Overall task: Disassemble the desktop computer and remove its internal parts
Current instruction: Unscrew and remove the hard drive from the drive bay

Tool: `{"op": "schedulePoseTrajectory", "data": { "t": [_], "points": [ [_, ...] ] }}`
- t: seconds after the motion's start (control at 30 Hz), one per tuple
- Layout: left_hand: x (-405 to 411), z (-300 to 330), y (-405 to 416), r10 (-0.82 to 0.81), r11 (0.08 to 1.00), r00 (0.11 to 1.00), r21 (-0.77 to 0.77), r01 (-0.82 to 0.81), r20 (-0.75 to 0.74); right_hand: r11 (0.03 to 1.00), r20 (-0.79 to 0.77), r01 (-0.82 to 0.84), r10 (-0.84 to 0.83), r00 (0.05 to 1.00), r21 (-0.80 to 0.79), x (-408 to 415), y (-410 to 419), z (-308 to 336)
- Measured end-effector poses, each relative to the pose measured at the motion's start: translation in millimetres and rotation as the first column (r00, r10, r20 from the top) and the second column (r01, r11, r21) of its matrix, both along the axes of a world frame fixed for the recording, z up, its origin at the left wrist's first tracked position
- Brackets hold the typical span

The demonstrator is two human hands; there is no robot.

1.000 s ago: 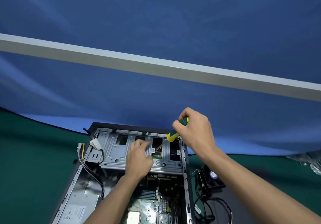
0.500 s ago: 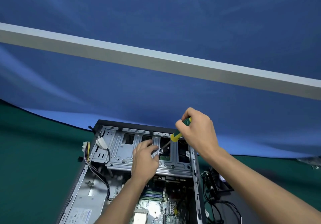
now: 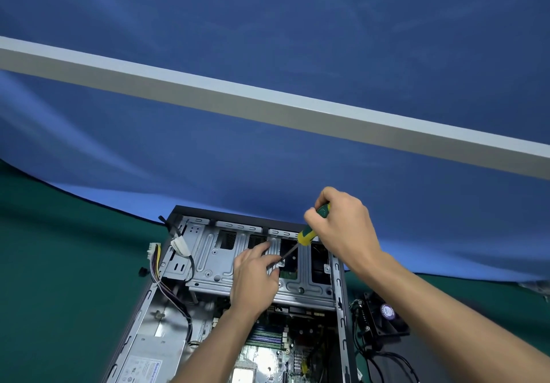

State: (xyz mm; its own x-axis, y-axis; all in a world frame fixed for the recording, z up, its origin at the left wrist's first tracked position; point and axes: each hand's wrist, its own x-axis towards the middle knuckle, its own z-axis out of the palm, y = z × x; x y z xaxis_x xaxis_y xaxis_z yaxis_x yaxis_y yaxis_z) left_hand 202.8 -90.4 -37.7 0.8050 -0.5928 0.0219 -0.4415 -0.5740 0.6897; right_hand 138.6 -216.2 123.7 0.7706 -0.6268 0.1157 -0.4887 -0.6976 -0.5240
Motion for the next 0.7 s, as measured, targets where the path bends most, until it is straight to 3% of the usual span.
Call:
{"op": "schedulePoseTrajectory", "data": {
  "t": [0.13,0.37,0.7],
  "points": [
    [0,1,0,0.001,1.000,1.000,-0.001,-0.001,-0.003,0.999,-0.113,-0.006,0.002,0.994,-0.038,7,3,11],
    [-1,2,0,0.013,1.000,1.000,-0.008,-0.013,0.006,0.943,-0.388,-0.035,-0.102,0.916,-0.330,30,9,25],
    [-4,5,-6,0.014,0.999,0.995,0.030,-0.017,0.099,0.923,-0.453,-0.099,-0.087,0.887,-0.371,35,16,29]
  ]
}}
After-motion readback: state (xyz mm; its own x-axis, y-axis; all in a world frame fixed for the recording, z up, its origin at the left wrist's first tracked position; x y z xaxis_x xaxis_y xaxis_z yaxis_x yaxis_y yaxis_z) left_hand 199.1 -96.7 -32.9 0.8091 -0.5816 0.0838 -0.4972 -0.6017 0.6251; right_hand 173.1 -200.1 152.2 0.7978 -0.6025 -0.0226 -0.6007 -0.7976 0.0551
